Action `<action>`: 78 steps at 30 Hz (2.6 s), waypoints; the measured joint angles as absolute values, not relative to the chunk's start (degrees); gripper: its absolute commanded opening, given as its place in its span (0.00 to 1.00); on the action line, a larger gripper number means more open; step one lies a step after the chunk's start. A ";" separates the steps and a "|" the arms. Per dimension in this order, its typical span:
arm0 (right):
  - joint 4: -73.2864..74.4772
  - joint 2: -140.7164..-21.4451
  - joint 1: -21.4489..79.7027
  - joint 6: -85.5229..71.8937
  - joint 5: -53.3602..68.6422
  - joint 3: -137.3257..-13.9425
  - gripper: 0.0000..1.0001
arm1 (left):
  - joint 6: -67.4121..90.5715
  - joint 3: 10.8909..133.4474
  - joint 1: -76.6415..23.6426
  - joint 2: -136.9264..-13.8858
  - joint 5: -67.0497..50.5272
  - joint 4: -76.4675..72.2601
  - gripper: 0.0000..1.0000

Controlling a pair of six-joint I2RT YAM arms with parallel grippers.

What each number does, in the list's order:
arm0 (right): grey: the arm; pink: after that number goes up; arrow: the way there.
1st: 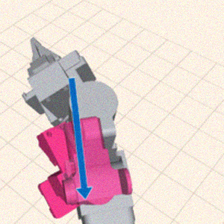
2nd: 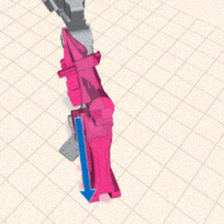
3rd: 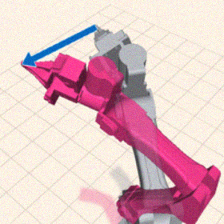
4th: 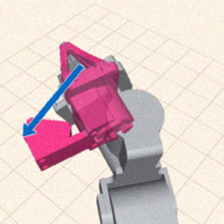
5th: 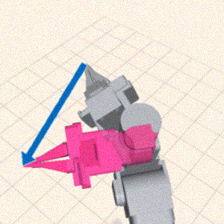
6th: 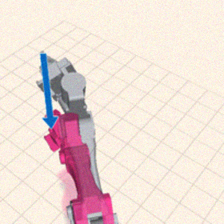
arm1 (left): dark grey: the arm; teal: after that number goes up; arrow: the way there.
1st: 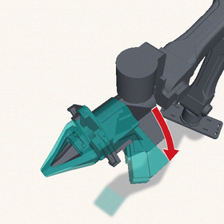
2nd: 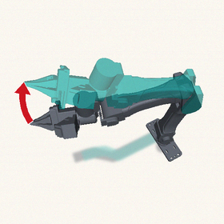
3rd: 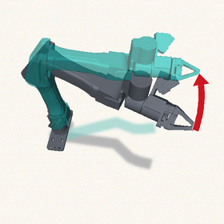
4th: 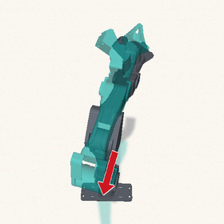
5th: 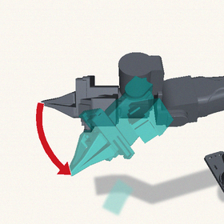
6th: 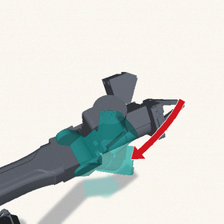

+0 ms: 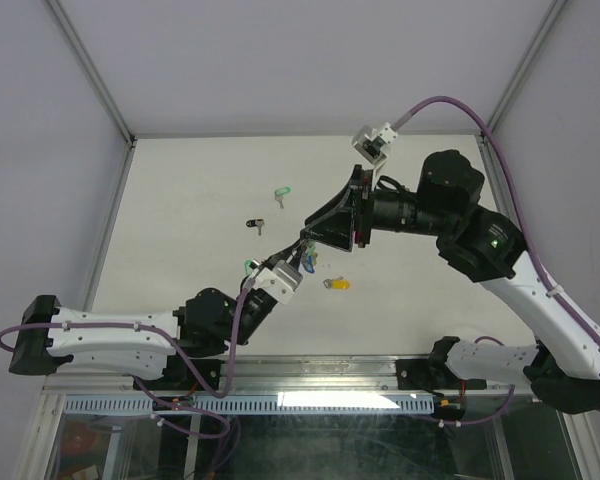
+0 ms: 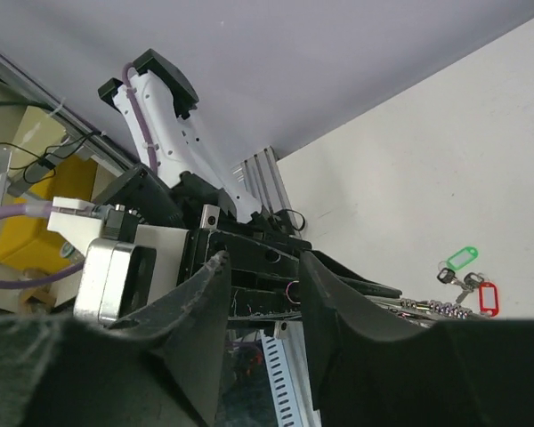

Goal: Put the keys on the keyring

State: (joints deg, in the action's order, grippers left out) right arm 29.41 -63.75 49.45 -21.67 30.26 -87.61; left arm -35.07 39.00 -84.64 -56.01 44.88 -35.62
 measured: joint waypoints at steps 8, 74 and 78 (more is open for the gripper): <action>29.02 -56.12 49.52 -10.02 18.13 -81.80 0.44 | -32.93 36.01 -84.64 -54.15 42.94 -37.50 0.00; 41.58 -64.69 36.25 11.81 -14.31 -72.55 0.00 | -4.32 41.56 -53.21 -50.30 34.48 0.54 0.99; 41.41 -66.19 32.53 7.62 -12.99 -71.18 0.00 | -2.22 43.72 -48.60 -57.12 28.49 3.40 0.99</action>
State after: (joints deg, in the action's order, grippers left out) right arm 41.41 -66.19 32.53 7.62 -12.99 -71.18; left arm -2.22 43.72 -48.60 -57.12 28.49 3.40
